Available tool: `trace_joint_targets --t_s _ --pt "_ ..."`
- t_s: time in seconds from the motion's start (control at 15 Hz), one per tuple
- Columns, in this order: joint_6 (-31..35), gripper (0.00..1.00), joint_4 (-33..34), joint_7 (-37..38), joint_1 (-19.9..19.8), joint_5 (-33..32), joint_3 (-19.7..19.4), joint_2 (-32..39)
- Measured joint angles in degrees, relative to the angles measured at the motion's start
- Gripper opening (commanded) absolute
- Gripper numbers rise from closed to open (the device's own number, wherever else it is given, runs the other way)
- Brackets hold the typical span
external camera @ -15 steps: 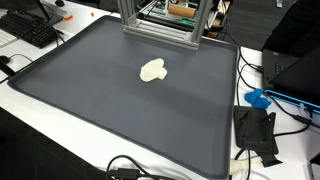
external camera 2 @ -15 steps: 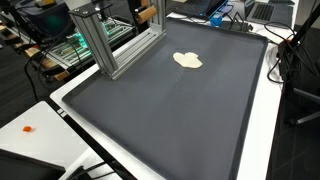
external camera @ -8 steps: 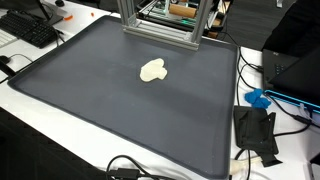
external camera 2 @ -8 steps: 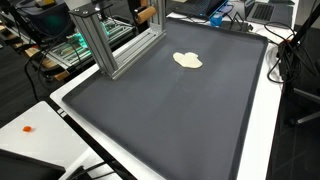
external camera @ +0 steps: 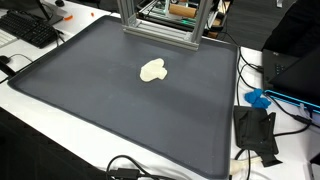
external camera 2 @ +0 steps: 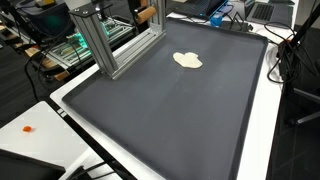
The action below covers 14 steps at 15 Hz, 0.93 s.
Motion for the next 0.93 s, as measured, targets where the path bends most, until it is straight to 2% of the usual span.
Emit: trace_joint_targets --t_s 0.47,0.67,0.93 --pt "16.91 1.0 3.25 2.11 -4.09 -2.57 0.8 15.8" --pt "20.44 1.0 5.48 5.02 -5.61 -6.02 0.87 22.46" --pt "21.47 1.0 8.44 8.78 -6.7 -9.67 0.81 28.75"
